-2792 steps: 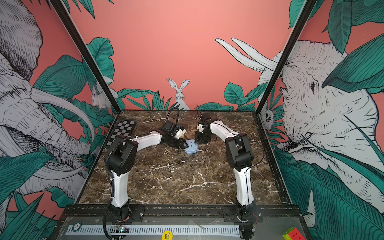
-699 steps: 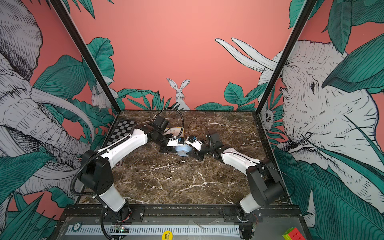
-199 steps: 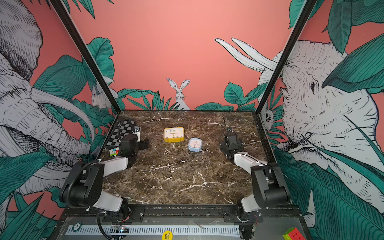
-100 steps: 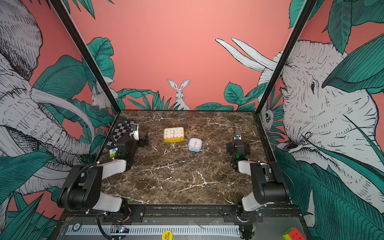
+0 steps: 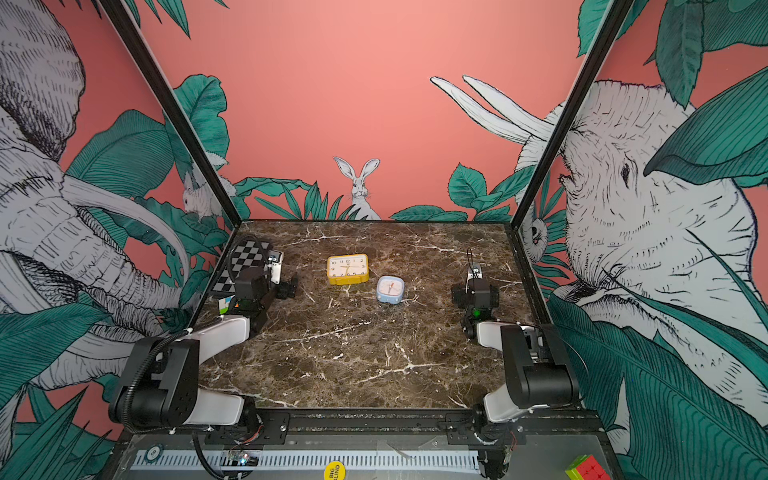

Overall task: Insert the battery into the alarm
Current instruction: Reset both arms

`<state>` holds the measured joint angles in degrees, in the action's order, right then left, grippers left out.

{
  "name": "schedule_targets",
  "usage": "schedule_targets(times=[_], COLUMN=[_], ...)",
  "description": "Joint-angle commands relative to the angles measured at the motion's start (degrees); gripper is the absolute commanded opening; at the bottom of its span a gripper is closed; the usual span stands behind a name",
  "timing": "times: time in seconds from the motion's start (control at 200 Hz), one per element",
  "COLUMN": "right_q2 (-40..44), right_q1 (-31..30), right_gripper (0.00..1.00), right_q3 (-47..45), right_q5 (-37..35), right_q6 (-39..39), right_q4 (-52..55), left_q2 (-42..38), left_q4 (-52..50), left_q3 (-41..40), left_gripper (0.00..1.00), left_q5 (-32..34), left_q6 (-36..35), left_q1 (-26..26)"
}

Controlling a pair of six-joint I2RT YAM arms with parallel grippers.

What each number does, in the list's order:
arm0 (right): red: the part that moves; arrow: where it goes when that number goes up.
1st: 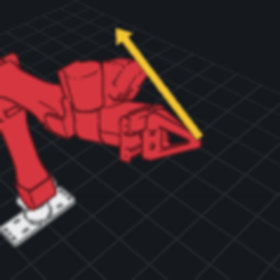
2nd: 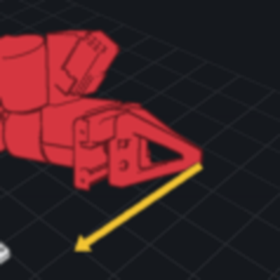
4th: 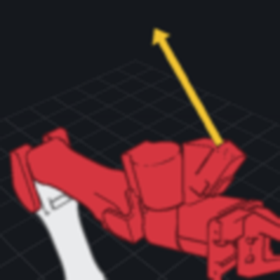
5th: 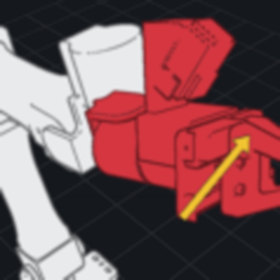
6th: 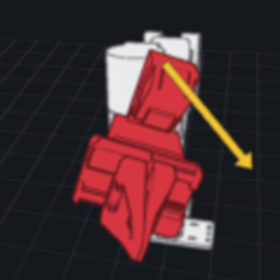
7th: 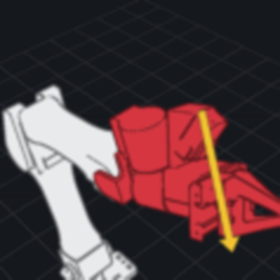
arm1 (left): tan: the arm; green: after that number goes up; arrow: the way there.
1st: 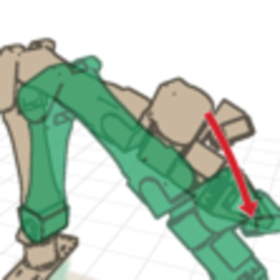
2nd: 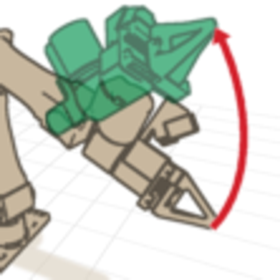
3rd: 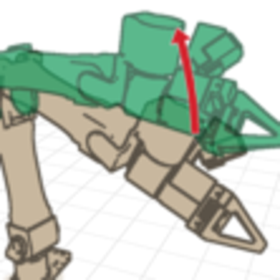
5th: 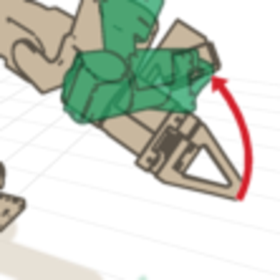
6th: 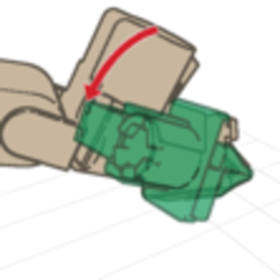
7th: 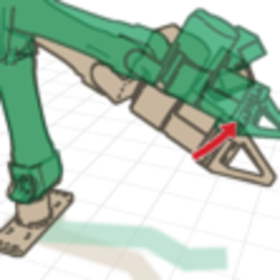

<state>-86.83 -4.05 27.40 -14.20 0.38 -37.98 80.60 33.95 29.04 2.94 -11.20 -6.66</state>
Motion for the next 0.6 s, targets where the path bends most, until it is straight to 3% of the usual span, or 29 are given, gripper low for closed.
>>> schedule_targets(times=[0.0, 0.065, 0.175, 0.245, 0.3, 0.365, 0.595], right_q2=[0.78, 0.76, 0.77, 0.17, -2.09, -0.43, -1.09], right_q1=[0.3, 0.34, 0.52, 1.28, 1.26, 1.33, 1.36], right_gripper=[0.98, 0.99, 0.99, 0.99, 0.99, 0.98, 0.99], right_q3=[-0.37, -0.34, -0.9, -3.17, -5.33, -4.13, -4.59], right_q5=[0.4, 0.48, 2.34, 5.35, 6.7, 6.97, 6.79], right_q6=[-0.54, -0.54, -0.23, 0.05, 0.92, 0.86, 1.01], right_q4=[-2.51, -2.54, -3.31, -7.25, -15.2, -9.12, -11.43], left_q2=[3.6, 5.29, 9.26, 7.58, 8.83, 8.16, 8.35], left_q4=[11.03, 14.63, 21.66, 14.28, 18.35, 15.9, 15.47], left_q3=[-4.99, -5.94, -7.19, -5.42, -6.06, -5.64, -5.12], left_gripper=[0.99, 0.99, 0.99, 0.99, 0.99, 0.99, 0.99], left_q5=[-0.43, 2.71, 1.01, 2.1, 2.66, 2.55, 1.98], left_q6=[-0.3, 1.6, 1.49, 3.43, 3.45, 3.6, 3.72], left_q1=[0.15, 0.69, 1.35, 2.15, 2.26, 2.36, 2.52])
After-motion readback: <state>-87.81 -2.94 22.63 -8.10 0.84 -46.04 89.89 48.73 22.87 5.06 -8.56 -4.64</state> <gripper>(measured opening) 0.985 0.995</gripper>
